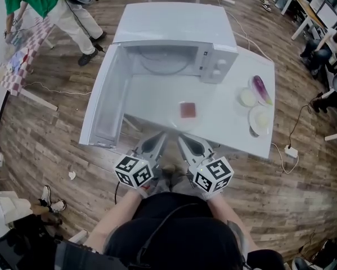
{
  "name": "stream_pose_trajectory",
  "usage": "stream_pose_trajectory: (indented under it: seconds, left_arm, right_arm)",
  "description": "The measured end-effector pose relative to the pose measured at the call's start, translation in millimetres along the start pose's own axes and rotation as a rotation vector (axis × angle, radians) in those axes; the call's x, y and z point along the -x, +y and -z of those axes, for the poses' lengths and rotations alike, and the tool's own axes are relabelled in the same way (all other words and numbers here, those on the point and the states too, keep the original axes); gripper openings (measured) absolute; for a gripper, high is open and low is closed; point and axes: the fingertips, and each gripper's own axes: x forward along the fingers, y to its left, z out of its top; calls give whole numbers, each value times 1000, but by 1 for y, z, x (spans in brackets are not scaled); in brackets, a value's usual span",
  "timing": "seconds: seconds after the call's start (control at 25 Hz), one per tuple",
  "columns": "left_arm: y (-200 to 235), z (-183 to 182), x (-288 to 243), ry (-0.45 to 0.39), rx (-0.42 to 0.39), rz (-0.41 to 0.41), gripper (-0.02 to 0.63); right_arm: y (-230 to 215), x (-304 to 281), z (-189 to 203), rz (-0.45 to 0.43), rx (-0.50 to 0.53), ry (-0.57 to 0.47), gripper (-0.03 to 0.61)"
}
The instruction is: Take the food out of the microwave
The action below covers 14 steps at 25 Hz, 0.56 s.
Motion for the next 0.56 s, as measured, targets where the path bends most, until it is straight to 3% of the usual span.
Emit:
stream_pose_trajectory:
  seconds: [0.2,0.56]
  left_arm:
    - [-4,11,2,21,15,-20,11]
    - [-16,27,-8,44,28,-60,11]
  right_arm:
    - [-7,11,5,46,8,18,20]
    - [-21,36,10,38,-15,10,20]
